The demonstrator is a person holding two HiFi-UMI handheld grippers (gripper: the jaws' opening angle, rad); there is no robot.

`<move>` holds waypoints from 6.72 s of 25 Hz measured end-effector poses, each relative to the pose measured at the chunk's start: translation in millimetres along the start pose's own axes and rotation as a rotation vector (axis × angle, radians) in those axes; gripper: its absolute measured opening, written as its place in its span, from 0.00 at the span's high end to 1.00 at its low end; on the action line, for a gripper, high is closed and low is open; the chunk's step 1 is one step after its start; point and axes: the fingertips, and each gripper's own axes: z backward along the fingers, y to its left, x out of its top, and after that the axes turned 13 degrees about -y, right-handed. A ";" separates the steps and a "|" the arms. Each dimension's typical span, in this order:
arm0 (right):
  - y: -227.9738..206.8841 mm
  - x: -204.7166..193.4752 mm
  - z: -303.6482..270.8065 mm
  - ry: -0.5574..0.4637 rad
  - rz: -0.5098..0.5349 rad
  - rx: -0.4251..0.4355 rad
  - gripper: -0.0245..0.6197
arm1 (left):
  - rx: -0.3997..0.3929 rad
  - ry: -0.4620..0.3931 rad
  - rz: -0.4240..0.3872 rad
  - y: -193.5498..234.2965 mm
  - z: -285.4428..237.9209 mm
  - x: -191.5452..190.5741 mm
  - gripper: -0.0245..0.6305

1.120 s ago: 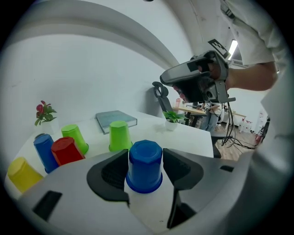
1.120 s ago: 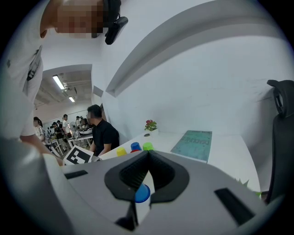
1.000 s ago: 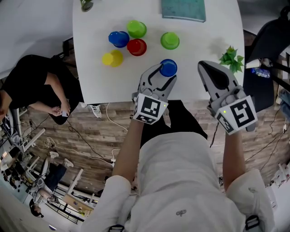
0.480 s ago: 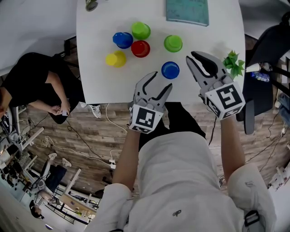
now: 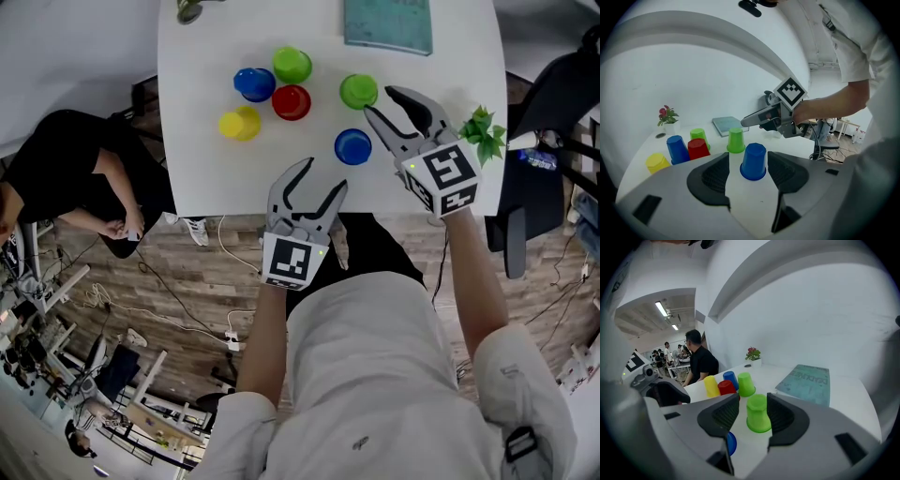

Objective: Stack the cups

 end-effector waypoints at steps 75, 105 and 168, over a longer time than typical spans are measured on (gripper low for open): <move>24.9 -75.3 80.4 0.115 0.010 -0.118 0.63 | 0.108 -0.025 -0.027 45.9 15.6 5.9 0.58; 25.3 -26.3 102.9 0.075 0.048 -0.111 0.59 | 0.489 0.014 -0.013 178.2 40.7 -14.8 0.57; 43.9 10.2 106.8 0.020 0.090 -0.113 0.61 | 0.116 0.006 -0.044 49.0 -6.1 -29.3 0.62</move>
